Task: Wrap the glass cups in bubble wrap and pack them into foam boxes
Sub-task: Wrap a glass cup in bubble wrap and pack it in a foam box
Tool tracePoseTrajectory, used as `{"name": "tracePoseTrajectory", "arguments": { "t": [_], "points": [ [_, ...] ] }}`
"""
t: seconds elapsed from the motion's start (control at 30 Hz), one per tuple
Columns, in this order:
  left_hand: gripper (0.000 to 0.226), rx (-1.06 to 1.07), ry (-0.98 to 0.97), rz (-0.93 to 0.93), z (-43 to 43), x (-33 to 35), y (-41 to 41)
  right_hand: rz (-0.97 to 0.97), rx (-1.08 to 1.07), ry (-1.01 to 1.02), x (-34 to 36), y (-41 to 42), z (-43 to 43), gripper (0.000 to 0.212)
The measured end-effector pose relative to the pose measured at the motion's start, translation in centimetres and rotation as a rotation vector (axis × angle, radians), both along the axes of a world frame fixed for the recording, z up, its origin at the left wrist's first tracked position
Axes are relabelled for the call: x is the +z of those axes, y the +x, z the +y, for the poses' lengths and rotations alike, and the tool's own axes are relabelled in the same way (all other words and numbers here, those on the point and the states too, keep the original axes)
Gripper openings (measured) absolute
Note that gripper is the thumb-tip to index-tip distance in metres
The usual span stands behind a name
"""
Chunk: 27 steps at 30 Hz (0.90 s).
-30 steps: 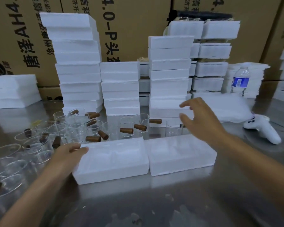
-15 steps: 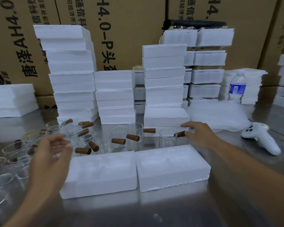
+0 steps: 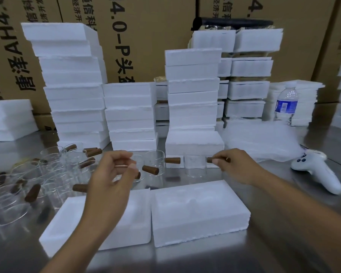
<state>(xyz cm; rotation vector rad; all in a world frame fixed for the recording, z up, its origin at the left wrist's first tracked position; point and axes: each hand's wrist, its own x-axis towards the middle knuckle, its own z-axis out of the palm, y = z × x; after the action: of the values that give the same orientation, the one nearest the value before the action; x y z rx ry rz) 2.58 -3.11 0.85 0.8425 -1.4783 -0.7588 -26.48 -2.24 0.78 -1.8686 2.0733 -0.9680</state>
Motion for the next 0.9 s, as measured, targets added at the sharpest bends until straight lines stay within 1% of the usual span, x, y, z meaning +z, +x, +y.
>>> {"name": "tracePoseTrajectory", "arguments": {
  "t": [0.1, 0.13, 0.23, 0.27, 0.33, 0.4, 0.53, 0.57, 0.6, 0.63, 0.7, 0.73, 0.8, 0.9],
  "points": [
    [0.019, -0.087, 0.105, 0.029, -0.2, 0.6, -1.8, -0.136, 0.064, -0.152, 1.9, 1.7, 0.9, 0.016],
    [0.022, -0.143, 0.167, 0.05, -0.3, 0.9, -2.4, -0.175, 0.106, -0.187, 2.6, 2.4, 1.3, 0.018],
    [0.057, -0.348, 0.356, 0.187, -0.5, 1.7, -4.3, -0.268, 0.255, -0.191, 4.2, 4.2, 2.6, 0.022],
    [0.061, -0.414, 0.405, 0.249, -0.4, 1.8, -4.8, -0.282, 0.29, -0.178, 4.4, 4.7, 3.0, 0.022],
    [0.062, -0.533, 0.477, 0.343, -0.2, 1.8, -5.4, -0.29, 0.339, -0.155, 4.7, 5.4, 3.4, 0.023],
    [0.057, -0.613, 0.502, 0.392, -0.1, 1.6, -5.5, -0.3, 0.363, -0.127, 4.5, 5.7, 3.5, 0.023],
    [0.047, -0.632, 0.562, 0.514, -0.3, 1.3, -5.3, -0.338, 0.401, -0.081, 4.3, 5.7, 3.2, 0.024],
    [0.048, -0.622, 0.58, 0.552, -0.4, 1.3, -5.2, -0.366, 0.37, -0.093, 4.2, 5.2, 2.9, 0.026],
    [0.049, -0.609, 0.592, 0.59, -0.6, 1.2, -5.0, -0.401, 0.308, -0.128, 4.3, 4.3, 2.4, 0.025],
    [0.049, -0.593, 0.6, 0.623, -0.8, 1.1, -4.8, -0.431, 0.216, -0.185, 4.3, 3.2, 1.7, 0.019],
    [0.047, -0.56, 0.599, 0.662, -1.3, 1.0, -4.2, -0.424, -0.034, -0.306, 4.2, 0.1, 0.1, 0.013],
    [0.044, -0.55, 0.597, 0.672, -1.5, 0.8, -3.9, -0.39, -0.16, -0.34, 4.1, -1.6, -0.6, 0.012],
    [0.037, -0.545, 0.585, 0.676, -1.8, 0.5, -3.4, -0.272, -0.372, -0.339, 3.4, -4.6, -1.8, 0.018],
    [0.029, -0.559, 0.545, 0.651, -1.9, 0.1, -3.1, -0.126, -0.506, -0.293, 1.5, -7.5, -2.9, 0.03]
  ]
}}
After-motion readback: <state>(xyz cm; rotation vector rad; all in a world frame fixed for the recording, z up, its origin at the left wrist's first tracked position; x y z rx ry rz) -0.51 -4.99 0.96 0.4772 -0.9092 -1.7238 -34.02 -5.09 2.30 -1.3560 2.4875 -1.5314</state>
